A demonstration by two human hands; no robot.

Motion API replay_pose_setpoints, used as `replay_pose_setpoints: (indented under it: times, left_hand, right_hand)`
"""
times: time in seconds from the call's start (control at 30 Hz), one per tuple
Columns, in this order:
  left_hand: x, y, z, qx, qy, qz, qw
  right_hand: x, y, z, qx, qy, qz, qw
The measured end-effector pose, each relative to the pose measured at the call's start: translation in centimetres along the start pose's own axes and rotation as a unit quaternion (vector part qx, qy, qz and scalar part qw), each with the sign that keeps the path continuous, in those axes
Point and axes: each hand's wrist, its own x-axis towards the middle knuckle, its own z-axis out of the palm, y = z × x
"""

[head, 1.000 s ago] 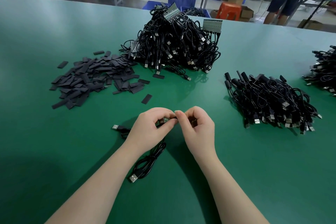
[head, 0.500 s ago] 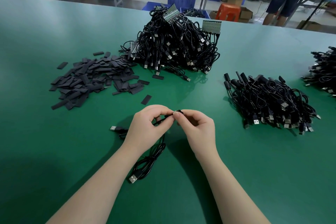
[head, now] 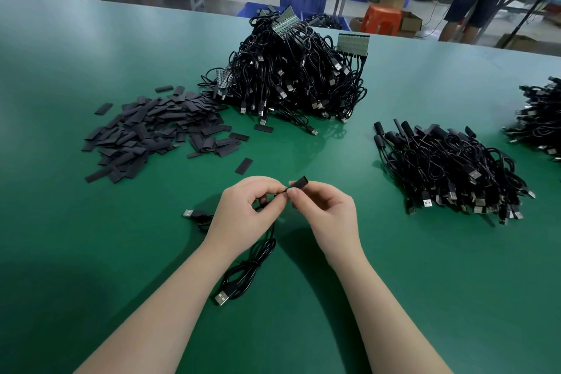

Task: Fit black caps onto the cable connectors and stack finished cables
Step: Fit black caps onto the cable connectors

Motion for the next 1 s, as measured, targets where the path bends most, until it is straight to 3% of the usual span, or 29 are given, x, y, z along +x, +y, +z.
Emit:
replay_pose_setpoints:
  times: [0.2, 0.4, 0.57, 1.0]
  left_hand:
    - [0.0, -0.2, -0.3, -0.001, -0.015, -0.042, 0.999]
    - [0.0, 0.0, -0.1, 0.015, 0.006, -0.025, 1.0]
    - [0.0, 0.2, -0.2, 0.024, 0.033, -0.024, 0.999]
    - [0.0, -0.2, -0.2, 0.027, 0.021, -0.002, 0.999]
  right_hand:
    - [0.3, 0.0, -0.5, 0.059, 0.045, 0.016, 0.997]
    - [0.8, 0.0, -1.2, 0.101, 0.08, 0.029, 0.991]
    - [0.7, 0.0, -1.0, 0.099, 0.075, 0.021, 0.992]
    - [0.2, -0.1, -0.5, 0.05, 0.06, -0.025, 0.997]
